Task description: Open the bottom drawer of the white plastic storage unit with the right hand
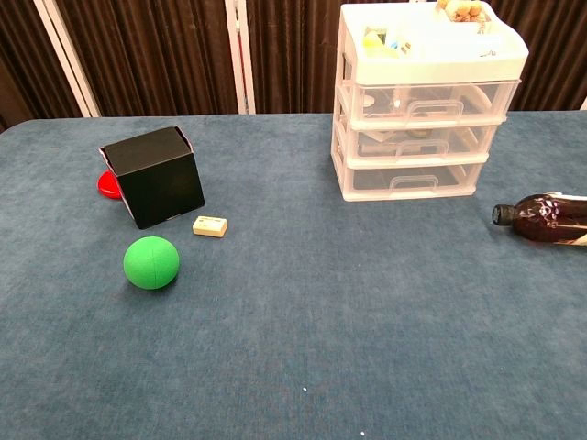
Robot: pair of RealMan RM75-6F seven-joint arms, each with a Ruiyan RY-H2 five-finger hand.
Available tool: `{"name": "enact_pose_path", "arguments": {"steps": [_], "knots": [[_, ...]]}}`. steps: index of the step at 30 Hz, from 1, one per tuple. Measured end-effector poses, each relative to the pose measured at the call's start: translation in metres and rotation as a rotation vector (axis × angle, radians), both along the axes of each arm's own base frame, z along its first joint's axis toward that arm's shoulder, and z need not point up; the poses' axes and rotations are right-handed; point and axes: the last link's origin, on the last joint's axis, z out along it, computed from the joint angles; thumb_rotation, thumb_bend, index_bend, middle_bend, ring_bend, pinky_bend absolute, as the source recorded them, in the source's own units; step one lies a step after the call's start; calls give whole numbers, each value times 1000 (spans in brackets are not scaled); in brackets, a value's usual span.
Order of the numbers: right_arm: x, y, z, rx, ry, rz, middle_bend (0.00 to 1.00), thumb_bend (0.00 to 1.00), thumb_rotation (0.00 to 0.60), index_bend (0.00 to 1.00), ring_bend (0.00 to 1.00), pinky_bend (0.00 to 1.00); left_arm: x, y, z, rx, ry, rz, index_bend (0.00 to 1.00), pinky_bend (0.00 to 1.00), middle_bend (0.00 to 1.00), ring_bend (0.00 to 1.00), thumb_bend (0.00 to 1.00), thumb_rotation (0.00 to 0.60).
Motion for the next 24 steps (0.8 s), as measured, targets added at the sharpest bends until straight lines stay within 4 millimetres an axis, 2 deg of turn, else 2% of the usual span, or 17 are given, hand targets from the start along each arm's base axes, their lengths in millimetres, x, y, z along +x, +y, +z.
{"name": "enact_pose_path", "arguments": {"steps": [8, 24], "knots": [[0, 0, -3, 9, -1, -4, 0, 186, 600, 0, 0, 0, 0, 2, 1, 5, -11, -6, 0, 20, 0, 0, 80, 600], [1, 3, -5, 13, -41, -9, 0, 206, 600, 0, 0, 0, 4, 5, -5, -18, -27, -20, 0, 19, 0, 0, 85, 600]]}}
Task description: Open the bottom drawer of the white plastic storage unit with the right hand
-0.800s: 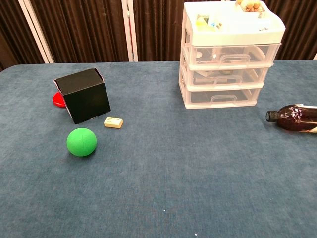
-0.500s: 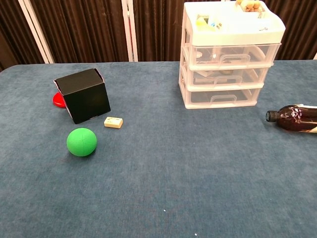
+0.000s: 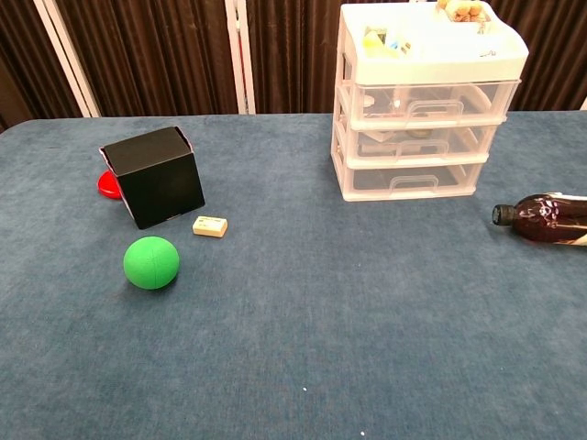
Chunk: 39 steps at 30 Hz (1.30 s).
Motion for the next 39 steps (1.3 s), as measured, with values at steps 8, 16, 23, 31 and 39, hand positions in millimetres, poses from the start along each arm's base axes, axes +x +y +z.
{"name": "enact_pose_path", "arguments": {"steps": [8, 16, 23, 31, 39], "knots": [[9, -4, -3, 11, -45, 21, 48, 287, 600, 0, 41, 156, 0, -2, 0, 1, 1, -4, 0, 19, 0, 0, 87, 600], [53, -29, -12, 9, -253, 94, 752, 513, 600, 35, 765, 863, 2, 0, 0, 1, -13, -17, 0, 19, 0, 0, 88, 600], [97, -60, -41, 171, -549, 4, 846, 691, 600, 49, 851, 919, 3, -1, -1, -7, -35, -26, 0, 19, 0, 0, 94, 600], [132, -93, -86, 364, -880, -199, 850, 721, 600, 49, 855, 921, 3, -2, 2, -12, -65, -35, 0, 19, 0, 0, 95, 600], [168, -126, -134, 484, -1111, -338, 850, 721, 600, 50, 855, 922, 2, -2, 4, -10, -85, -32, 0, 18, 0, 0, 96, 600]]}}
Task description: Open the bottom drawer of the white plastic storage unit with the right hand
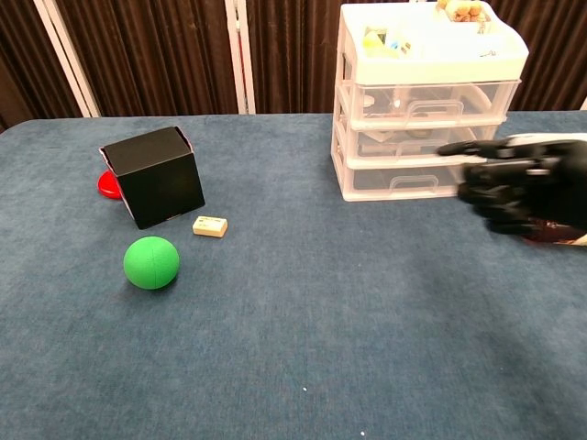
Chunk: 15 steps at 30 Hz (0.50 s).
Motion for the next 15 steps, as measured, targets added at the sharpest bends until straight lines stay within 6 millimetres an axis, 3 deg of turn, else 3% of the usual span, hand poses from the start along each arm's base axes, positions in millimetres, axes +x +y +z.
{"name": "enact_pose_path", "arguments": {"steps": [15], "knots": [[1, -55, -38, -15, -76, -163, 849, 720, 600, 57, 855, 921, -2, 4, 1, -16, -57, 10, 0, 19, 0, 0, 96, 600]]}}
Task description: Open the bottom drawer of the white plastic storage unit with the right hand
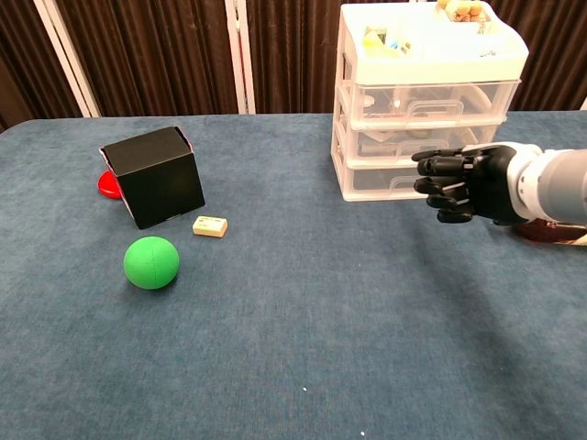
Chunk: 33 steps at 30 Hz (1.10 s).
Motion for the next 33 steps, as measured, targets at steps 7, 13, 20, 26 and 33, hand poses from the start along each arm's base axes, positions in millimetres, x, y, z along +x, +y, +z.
{"name": "enact_pose_path", "arguments": {"steps": [7, 13, 20, 26, 33], "knots": [[-6, -14, -9, -5, -7, -40, 850, 721, 600, 60, 854, 921, 1, 1, -1, -9, -4, -4, 0, 18, 0, 0, 96, 600], [-6, -27, -14, -21, -30, -68, 849, 727, 600, 61, 854, 921, 0, 2, -2, -13, 6, -1, 0, 18, 0, 0, 96, 600], [-6, -37, -17, -52, -40, -84, 849, 735, 600, 73, 854, 921, 0, 2, -2, -19, 1, 3, 0, 18, 0, 0, 96, 600], [-4, -41, -19, -72, -62, -94, 849, 748, 600, 157, 854, 922, -2, 2, -3, -23, -4, 15, 0, 17, 0, 0, 96, 600], [4, -43, -25, -73, -93, -94, 849, 755, 600, 173, 854, 921, -1, 2, -4, -32, -4, 17, 0, 18, 0, 0, 97, 600]]}}
